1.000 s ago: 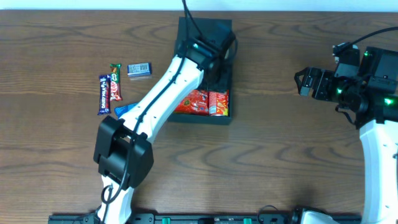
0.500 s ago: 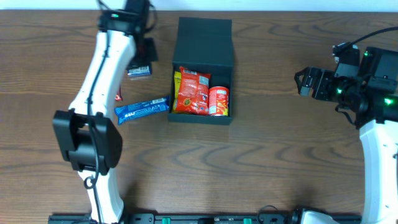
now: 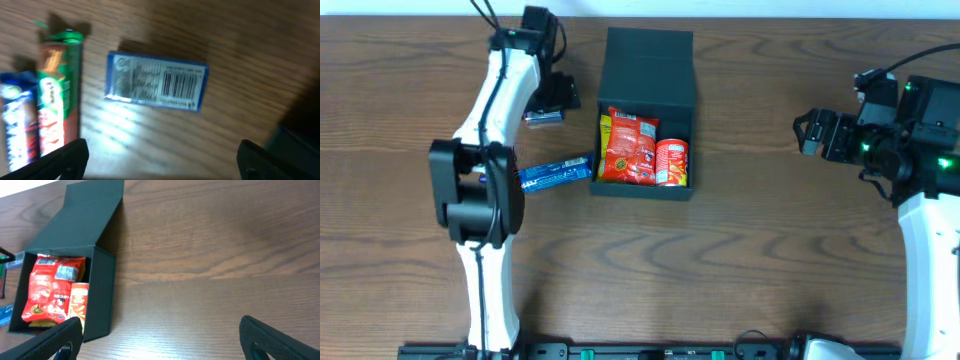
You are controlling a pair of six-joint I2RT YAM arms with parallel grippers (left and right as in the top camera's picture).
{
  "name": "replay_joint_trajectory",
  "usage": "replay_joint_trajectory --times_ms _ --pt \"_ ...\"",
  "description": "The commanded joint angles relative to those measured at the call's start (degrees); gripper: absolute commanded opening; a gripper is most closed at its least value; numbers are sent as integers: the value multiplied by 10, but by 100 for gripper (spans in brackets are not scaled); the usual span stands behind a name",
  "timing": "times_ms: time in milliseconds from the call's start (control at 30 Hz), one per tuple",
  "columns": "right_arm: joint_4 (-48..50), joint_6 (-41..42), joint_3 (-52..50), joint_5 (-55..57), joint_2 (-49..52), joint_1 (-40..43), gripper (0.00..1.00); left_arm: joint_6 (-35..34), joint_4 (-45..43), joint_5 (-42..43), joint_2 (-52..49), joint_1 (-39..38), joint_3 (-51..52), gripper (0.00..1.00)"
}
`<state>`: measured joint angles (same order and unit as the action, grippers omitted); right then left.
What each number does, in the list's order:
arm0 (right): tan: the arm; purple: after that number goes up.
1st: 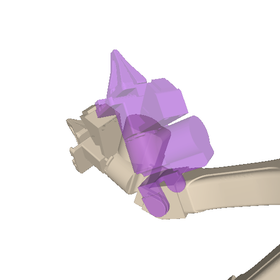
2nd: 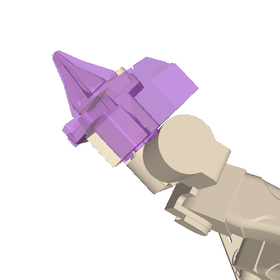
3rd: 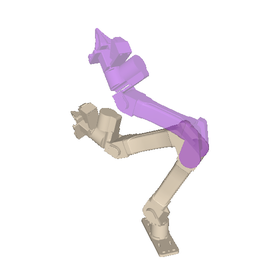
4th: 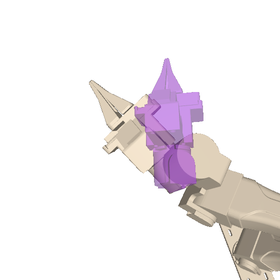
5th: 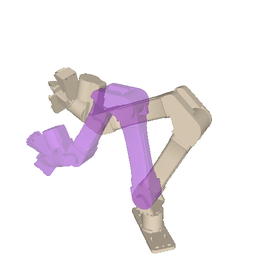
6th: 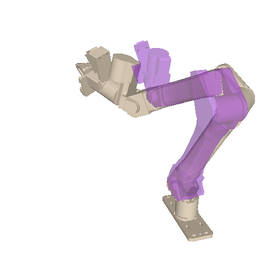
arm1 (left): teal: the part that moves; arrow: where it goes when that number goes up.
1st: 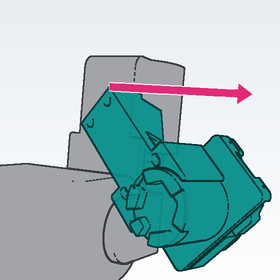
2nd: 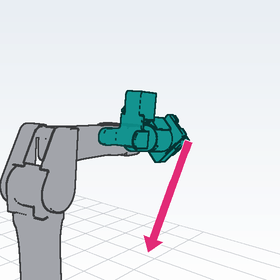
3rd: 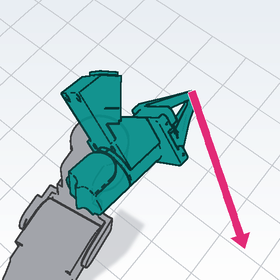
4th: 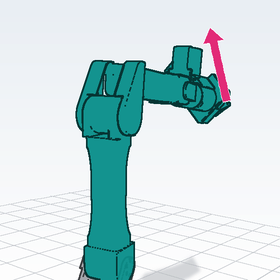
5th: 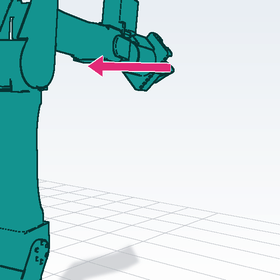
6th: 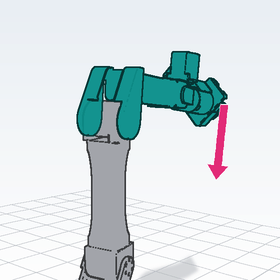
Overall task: Pack container
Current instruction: 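Move the left gripper to the small blue box and grasp it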
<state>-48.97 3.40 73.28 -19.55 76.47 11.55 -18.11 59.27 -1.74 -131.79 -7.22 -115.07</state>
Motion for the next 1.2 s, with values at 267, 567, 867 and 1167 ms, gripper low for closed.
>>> replay_joint_trajectory --times_ms 267,567,867,1167 --pt "-9 -2 -3 -4 3 9 99 64 -37 -47 -24 3 -8 96" --pt "-9 -2 -3 -4 3 9 99 66 -55 -19 -59 18 -8 95" --pt "3 9 -3 -4 3 9 99 79 -75 18 -67 31 -8 95" --pt "14 13 -3 -4 3 8 99 82 -80 44 -67 31 -5 96"
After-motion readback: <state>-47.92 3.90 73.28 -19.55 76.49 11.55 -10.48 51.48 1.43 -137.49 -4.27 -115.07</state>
